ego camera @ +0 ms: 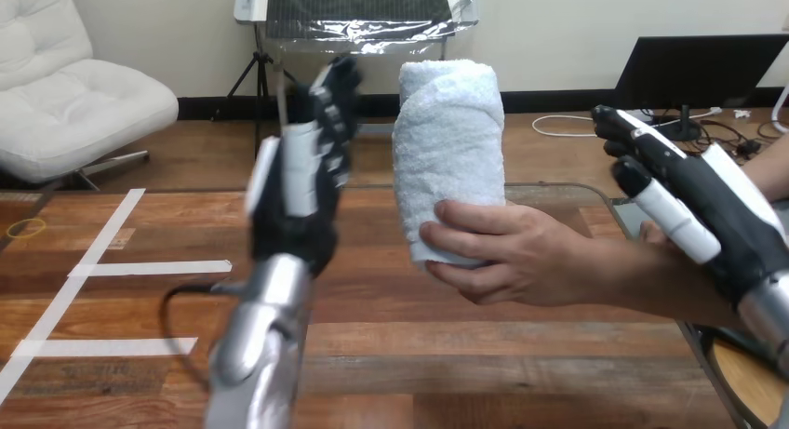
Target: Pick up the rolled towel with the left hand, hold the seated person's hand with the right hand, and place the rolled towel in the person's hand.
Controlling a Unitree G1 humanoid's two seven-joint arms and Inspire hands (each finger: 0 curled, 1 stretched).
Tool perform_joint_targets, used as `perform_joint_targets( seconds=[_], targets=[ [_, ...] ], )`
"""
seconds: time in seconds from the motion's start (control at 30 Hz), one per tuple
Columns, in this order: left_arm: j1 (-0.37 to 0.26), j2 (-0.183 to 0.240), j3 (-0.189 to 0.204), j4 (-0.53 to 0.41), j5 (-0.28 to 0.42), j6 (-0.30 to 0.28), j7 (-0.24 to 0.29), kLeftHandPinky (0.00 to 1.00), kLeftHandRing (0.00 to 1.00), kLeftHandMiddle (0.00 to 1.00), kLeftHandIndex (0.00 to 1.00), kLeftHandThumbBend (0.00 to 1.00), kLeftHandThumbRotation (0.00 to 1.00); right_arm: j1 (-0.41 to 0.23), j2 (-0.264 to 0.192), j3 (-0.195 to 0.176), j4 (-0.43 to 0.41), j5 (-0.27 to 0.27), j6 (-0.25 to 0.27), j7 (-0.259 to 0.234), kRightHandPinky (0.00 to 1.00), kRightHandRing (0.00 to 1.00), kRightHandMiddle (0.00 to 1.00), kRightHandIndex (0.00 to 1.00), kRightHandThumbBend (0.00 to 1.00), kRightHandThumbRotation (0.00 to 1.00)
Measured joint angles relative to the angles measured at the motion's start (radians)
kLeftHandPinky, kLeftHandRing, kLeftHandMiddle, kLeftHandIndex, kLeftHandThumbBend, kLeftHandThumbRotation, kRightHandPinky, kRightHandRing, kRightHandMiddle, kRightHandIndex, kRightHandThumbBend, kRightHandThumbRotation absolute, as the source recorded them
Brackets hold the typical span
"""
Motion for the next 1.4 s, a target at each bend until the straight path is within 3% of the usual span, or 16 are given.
perform_joint_targets(
  seconds=[0.3,0.63,0.87,1.2,1.4],
  targets=[
    [0.128,0.024,-0.003,-0.137,-0.002,0.008,0.002,0.91,0.86,0.86,0.83,0.85,1.0,0.064,0.07,-0.01,-0.044,0.078,-0.035,-0.014,0.92,0.95,0.96,0.96,0.99,1.0],
    [0.283,0.025,-0.016,-0.28,0.002,0.002,-0.006,0.8,0.81,0.82,0.79,0.81,1.0,0.158,0.159,-0.009,-0.113,0.117,-0.101,-0.042,0.87,0.91,0.92,0.92,0.99,1.0],
    [0.405,0.041,-0.035,-0.374,0.005,-0.036,-0.034,0.76,0.8,0.81,0.79,0.78,1.0,0.249,0.237,-0.007,-0.194,0.132,-0.159,-0.074,0.82,0.87,0.89,0.88,1.0,1.0],
    [0.57,0.077,-0.044,-0.499,-0.003,-0.077,-0.098,0.82,0.84,0.82,0.8,0.74,0.97,0.403,0.329,0.009,-0.338,0.16,-0.234,-0.097,0.76,0.86,0.88,0.87,1.0,1.0],
    [0.6,0.113,-0.034,-0.544,-0.021,-0.081,-0.122,0.85,0.85,0.82,0.8,0.72,0.97,0.502,0.368,0.035,-0.42,0.177,-0.293,-0.097,0.77,0.87,0.89,0.88,1.0,1.0]
  ],
)
